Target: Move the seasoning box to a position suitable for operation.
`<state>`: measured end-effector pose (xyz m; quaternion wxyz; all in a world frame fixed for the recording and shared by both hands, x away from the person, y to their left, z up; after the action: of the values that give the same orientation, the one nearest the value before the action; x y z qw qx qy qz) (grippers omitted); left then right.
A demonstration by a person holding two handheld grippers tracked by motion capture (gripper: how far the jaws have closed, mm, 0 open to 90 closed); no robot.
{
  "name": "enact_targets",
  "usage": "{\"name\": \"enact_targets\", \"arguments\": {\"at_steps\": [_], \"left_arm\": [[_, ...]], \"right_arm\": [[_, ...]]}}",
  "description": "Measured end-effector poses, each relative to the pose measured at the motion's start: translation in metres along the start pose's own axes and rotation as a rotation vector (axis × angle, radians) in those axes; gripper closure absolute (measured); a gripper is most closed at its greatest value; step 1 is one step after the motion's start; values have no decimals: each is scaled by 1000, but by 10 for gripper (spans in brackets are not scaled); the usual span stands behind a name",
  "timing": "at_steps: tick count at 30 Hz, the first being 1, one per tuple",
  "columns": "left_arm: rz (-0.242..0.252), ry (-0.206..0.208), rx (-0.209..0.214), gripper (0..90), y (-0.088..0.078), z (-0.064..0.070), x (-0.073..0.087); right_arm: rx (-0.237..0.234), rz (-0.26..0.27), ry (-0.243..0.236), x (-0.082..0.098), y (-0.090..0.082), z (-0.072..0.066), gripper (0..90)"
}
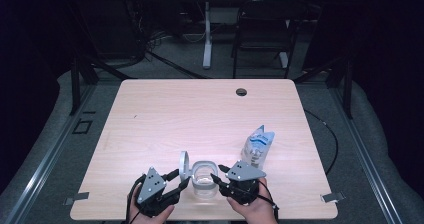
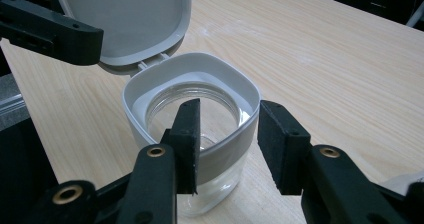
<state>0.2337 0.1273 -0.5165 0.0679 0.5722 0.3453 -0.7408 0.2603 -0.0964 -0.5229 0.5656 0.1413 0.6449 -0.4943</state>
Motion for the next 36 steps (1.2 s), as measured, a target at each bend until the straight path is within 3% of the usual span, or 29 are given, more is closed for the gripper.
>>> {"name": "enact_targets", "arguments": {"at_steps": [12, 26, 36], "left_arm": [[-2, -10, -10, 534, -11, 1, -2], [37, -24, -16, 515, -27, -2, -10], [79, -85, -15, 489, -36, -16, -9]], "right_arm": [[1, 7, 12, -3, -6, 0, 588], [17, 25, 22, -6, -12, 8, 574], [26, 25, 40, -7, -14, 15, 542]]}}
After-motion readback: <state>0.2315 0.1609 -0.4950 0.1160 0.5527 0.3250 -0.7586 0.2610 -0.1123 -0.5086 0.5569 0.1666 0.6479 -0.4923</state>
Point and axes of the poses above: each handheld gripper's, and its own axes: y roughly forward along the jaws, x roughly out of its underside, z roughly to its right, the point moved 3 cm from there along y, roughly forward along the jaws, and after that the axes turned 11 degrees about x, right-handed, at the moved point
